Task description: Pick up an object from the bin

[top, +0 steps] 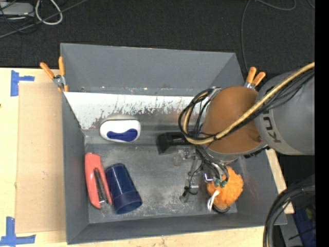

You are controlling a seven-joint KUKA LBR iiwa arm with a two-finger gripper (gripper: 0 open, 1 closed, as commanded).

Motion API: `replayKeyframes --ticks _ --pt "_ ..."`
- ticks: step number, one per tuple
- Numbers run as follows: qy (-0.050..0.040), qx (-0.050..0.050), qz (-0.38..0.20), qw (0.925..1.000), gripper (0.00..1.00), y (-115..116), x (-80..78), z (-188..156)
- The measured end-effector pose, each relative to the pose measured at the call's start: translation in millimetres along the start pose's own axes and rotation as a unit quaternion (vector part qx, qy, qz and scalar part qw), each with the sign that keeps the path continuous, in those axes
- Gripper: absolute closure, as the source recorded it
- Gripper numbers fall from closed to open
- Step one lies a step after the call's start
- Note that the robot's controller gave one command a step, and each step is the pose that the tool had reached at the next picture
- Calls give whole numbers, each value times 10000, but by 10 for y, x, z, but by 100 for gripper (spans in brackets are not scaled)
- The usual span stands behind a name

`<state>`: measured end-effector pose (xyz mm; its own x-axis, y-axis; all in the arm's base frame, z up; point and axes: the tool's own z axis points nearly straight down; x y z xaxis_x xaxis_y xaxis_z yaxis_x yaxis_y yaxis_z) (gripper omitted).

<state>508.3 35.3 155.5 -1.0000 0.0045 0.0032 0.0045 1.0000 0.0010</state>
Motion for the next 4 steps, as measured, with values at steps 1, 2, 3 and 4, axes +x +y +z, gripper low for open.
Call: replayKeyframes --ticks 1,2,3,4 --pt "0 0 0 10000 0 0 0 0" --pt "14 -9 534 9986 0 -174 -283 -26" --pt "-5 -2 1008 9949 0 -621 -347 303" --pt "-15 3 -119 9999 0 -634 -485 147"
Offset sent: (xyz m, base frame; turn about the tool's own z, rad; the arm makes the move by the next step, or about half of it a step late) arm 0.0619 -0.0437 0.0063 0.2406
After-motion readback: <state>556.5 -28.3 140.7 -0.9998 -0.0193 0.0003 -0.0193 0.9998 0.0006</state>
